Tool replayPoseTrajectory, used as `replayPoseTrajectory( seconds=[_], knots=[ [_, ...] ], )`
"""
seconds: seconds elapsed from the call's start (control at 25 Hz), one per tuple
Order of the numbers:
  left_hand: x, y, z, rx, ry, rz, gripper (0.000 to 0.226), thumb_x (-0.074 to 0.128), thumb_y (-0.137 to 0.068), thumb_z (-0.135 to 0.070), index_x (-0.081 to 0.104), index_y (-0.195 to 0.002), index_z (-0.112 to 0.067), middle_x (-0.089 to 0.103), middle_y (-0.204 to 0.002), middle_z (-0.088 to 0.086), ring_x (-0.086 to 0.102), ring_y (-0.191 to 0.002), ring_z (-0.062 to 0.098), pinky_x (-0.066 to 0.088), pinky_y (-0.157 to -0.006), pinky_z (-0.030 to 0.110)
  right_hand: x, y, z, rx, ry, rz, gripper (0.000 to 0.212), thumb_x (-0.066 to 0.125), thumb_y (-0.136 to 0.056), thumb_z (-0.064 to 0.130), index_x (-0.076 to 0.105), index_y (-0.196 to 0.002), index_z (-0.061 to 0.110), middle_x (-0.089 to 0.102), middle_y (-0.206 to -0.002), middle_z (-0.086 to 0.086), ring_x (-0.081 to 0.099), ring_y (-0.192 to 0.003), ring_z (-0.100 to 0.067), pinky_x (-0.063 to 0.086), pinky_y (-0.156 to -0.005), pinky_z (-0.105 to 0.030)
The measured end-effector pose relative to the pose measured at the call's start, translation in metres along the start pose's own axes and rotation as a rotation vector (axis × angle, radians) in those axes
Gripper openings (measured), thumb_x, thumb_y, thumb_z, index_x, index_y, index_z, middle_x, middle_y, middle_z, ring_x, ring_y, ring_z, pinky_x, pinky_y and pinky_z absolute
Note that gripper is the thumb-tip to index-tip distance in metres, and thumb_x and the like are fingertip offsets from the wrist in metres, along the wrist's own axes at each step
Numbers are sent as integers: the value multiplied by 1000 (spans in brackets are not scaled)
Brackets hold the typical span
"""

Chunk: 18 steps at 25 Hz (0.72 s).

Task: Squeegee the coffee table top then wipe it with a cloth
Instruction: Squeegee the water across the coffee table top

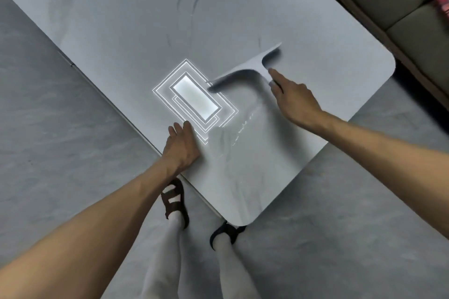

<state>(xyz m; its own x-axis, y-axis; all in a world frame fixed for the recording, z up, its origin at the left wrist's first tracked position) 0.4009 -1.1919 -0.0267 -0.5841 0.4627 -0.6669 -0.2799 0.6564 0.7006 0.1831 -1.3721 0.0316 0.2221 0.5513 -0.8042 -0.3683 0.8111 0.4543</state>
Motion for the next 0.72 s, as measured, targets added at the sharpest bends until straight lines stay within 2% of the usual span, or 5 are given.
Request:
replayPoseTrajectory(
  seconds=[0.12,0.24,0.36,0.48,0.72],
  knots=[
    [5,-4,-3,-27,7,70,65,36,-84,-2,12,-144,3,10,-148,40,9,-139,55,25,-112,58,11,-42,8,57,-38,-9,46,21,-101,40,22,-147,41,63,-111,-14,54,-95,-38,37,-75,-37],
    [11,-4,-5,-30,8,76,72,36,-87,-6,0,-150,-2,-8,-153,38,-8,-142,53,10,-119,54,28,-10,-12,39,-5,4,44,21,-102,41,20,-147,44,64,-100,-13,54,-89,-38,38,-73,-38],
    [12,-5,-2,-20,6,81,76,39,-87,-9,-3,-150,-3,-9,-153,38,-9,-142,53,10,-119,55,30,57,-42,42,48,68,45,20,-103,44,18,-149,45,68,-98,-17,62,-89,-41,47,-76,-42],
    [6,-6,-5,-26,15,120,76,38,-86,-9,-3,-150,-3,-10,-152,39,-9,-142,54,16,-116,58,8,113,-57,86,88,174,47,23,-103,44,21,-150,43,70,-86,-11,63,-74,-33,51,-69,-38],
    [4,-10,-9,-46,-1,140,79,39,-85,-12,-6,-150,-8,-13,-153,37,-13,-142,52,16,-116,58,-55,24,-59,163,35,-68,46,26,-104,34,28,-149,30,61,-121,-22,59,-99,-47,50,-83,-46]
  ],
)
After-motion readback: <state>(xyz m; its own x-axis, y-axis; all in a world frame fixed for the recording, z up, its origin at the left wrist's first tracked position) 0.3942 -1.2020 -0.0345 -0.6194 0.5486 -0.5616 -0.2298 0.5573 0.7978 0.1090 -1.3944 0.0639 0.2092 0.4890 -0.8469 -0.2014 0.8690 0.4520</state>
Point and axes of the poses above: each hand's wrist, its own y-axis away from the middle knuckle, its own x-axis out of the palm, z = x × y, the point moved 1 cm from there along -y, towards the middle knuckle
